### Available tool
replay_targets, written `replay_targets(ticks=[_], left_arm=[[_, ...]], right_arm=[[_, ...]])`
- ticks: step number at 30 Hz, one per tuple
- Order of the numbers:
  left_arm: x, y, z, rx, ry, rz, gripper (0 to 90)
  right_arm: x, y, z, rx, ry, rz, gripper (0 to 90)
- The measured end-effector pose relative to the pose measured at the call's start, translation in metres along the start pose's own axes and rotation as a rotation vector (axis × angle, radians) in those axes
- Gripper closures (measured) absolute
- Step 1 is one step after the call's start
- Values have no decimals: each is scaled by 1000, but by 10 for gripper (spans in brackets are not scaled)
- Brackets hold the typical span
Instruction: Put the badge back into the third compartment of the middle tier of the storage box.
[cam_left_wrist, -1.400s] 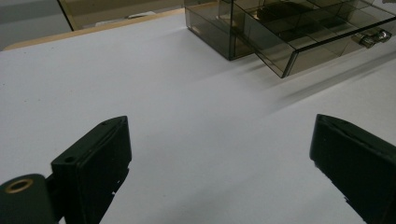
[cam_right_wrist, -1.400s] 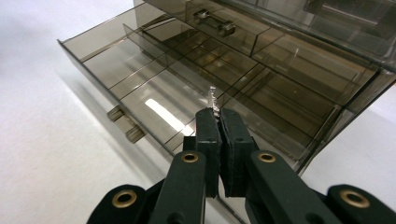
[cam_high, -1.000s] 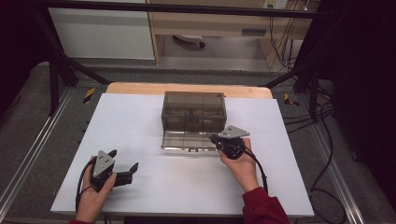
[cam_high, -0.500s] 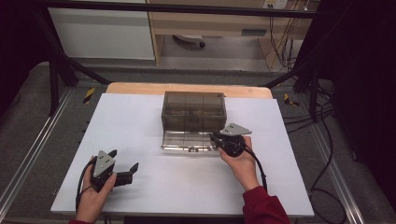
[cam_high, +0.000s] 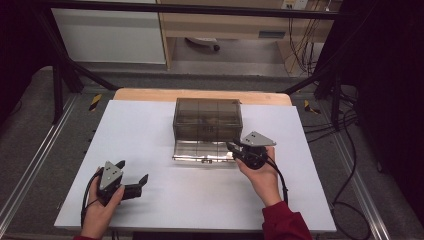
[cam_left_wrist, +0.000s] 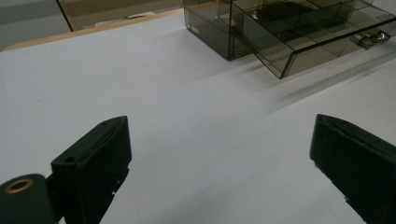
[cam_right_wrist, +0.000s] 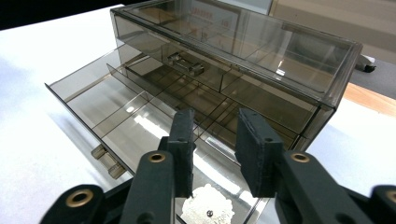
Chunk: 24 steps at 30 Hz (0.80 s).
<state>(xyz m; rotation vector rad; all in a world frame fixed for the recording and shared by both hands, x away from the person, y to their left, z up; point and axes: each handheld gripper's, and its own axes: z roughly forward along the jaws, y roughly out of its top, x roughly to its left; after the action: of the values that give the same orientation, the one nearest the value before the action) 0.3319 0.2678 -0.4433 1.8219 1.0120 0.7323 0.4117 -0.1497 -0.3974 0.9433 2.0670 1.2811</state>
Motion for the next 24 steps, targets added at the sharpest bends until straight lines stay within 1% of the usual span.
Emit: replay_targets(ticks=[3,5,8,11,14,18,21,24], left_arm=[[0,0,0,-2,0,0,57],[0,0,0,-2,0,0,57],[0,0,0,-2,-1,1,57],[0,0,0,-3,-1,0,57],[0,0,0,-2,-1,0,57],[0,0,0,-1,-1,0,57],[0,0,0,-2,-2,-1,57],[0,0,0,-2,-2,0,57]], right_arm=[[0,1,-4,-8,-6,6,617],[0,2,-7,-15,-11,15,569],[1,2,-10,-17,-20,27,475],[2,3,-11,-10,-26,36,356],[5,4,-12,-8,-46,34,275],[8,5,-13,-9,-71,41,134],[9,6,-14,-5,-90,49,72],[11,6,-15,-13,-105,45,58]])
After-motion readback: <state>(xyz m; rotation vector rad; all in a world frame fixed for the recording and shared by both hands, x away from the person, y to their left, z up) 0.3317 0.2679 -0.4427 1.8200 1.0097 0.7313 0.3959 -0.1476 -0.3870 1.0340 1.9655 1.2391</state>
